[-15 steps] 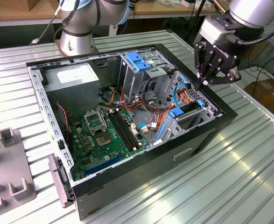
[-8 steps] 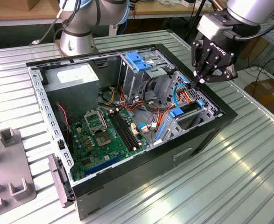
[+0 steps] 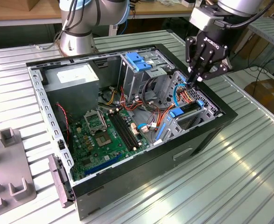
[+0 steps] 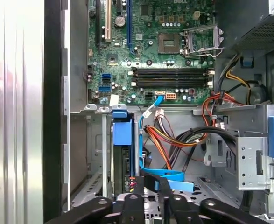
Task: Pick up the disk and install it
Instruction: 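Insert the second disk wire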
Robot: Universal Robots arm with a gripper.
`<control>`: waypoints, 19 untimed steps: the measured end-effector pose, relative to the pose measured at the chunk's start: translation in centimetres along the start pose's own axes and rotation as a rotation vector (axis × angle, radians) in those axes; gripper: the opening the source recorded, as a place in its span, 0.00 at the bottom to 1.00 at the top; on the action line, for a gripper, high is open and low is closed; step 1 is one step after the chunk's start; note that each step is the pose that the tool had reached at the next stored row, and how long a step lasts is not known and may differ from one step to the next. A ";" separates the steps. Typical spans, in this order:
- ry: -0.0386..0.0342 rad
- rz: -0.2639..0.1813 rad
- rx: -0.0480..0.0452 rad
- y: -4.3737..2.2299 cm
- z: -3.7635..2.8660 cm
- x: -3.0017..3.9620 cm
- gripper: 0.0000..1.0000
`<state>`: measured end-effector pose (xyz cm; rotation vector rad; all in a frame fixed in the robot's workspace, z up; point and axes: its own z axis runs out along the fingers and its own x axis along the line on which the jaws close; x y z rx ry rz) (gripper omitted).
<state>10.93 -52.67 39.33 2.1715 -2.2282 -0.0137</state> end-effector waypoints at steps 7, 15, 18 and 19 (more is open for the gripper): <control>0.0324 0.001 0.0008 -0.07 0.91 -1.26 0.42; 0.0781 0.002 0.0020 -0.12 1.82 -1.82 0.22; 0.0799 0.002 0.0020 -0.12 1.87 -1.83 0.22; 0.0805 0.002 0.0020 -0.12 1.89 -1.83 0.22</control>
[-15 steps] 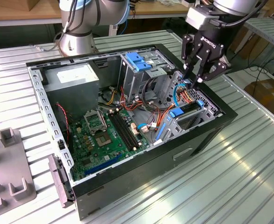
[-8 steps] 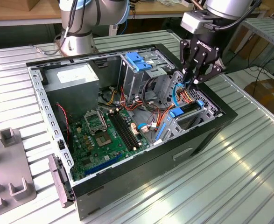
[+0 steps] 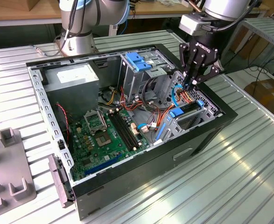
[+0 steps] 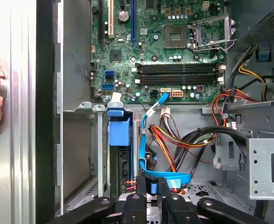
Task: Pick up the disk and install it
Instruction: 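Insert the second disk wire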
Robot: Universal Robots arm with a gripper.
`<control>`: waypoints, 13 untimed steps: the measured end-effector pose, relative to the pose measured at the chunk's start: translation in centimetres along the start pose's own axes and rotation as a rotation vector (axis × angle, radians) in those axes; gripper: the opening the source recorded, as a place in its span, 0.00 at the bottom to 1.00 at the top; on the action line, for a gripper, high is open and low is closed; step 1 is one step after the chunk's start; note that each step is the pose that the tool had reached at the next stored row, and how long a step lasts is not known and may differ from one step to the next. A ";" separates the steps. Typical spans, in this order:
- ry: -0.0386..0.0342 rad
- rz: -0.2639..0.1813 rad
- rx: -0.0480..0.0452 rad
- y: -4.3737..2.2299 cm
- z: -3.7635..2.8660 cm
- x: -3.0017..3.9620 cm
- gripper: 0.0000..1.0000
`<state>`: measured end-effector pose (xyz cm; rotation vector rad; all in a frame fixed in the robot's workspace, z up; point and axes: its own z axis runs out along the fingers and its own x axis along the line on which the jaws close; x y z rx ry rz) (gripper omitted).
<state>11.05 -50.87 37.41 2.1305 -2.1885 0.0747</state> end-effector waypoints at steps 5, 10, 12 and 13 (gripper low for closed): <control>0.0845 0.002 0.0022 0.00 0.07 -0.05 0.29; 0.1260 0.004 0.0032 -0.01 0.28 -0.12 0.27; 0.1259 0.004 0.0032 -0.01 0.43 -0.14 0.16; 0.1258 0.003 0.0032 -0.02 0.57 -0.15 0.16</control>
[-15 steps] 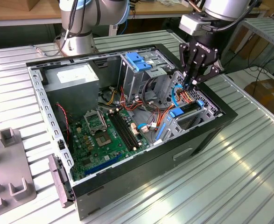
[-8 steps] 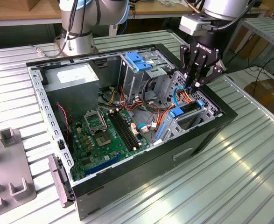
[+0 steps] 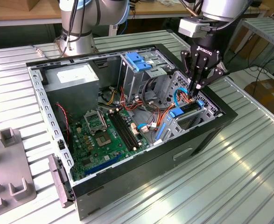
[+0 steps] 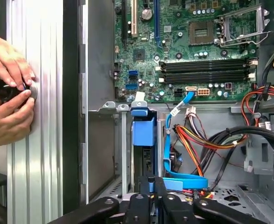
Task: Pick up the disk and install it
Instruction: 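Insert the second disk wire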
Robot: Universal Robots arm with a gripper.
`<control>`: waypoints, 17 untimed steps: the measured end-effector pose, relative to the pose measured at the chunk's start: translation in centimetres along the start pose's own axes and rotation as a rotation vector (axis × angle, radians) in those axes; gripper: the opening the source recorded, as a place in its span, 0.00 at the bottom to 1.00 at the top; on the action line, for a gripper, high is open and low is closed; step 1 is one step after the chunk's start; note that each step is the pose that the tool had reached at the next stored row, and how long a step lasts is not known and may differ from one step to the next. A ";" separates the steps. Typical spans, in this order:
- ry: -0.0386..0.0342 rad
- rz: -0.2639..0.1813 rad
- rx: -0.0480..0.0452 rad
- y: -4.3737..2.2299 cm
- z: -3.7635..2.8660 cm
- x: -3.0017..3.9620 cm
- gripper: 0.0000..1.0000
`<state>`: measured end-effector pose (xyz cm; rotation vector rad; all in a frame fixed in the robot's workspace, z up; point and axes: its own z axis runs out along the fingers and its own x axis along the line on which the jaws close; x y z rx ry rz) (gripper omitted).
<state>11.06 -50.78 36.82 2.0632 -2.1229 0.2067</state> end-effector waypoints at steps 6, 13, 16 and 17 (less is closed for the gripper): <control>-0.1453 -0.010 0.0056 0.03 1.47 2.31 0.16; -0.1669 -0.024 0.0189 0.17 2.30 3.11 0.16; -0.1826 -0.026 0.0208 0.21 2.46 3.29 0.16; -0.1892 -0.026 0.0209 0.21 2.55 3.39 0.16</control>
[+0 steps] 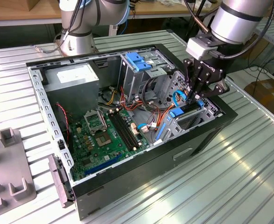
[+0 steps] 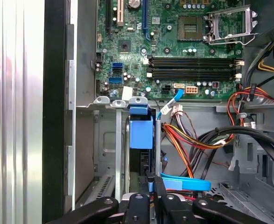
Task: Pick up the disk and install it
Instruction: 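Insert the second disk wire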
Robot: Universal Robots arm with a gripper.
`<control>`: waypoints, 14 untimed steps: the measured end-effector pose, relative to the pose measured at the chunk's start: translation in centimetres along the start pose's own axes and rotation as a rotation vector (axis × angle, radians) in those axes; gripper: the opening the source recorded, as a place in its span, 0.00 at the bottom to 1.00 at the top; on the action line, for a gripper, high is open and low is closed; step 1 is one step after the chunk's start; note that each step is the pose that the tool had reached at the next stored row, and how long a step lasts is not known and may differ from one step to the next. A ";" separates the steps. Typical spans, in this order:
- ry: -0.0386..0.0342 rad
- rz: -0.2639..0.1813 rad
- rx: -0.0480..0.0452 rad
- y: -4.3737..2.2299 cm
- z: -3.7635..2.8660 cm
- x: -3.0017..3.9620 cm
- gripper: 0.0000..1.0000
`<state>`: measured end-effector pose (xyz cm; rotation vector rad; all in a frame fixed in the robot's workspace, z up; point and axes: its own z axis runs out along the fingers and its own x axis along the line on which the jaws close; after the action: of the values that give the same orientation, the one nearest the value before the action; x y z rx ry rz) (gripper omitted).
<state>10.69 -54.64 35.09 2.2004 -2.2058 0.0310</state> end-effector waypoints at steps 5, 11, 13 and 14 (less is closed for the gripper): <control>-0.0588 0.000 0.0003 0.01 0.18 0.69 0.16; -0.0622 0.000 0.0002 0.01 0.24 1.39 0.16; -0.0625 0.000 0.0002 0.01 0.32 1.40 0.16; -0.0625 0.000 0.0002 0.01 0.36 1.40 0.16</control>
<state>10.67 -56.04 34.78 2.2319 -2.2371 -0.0381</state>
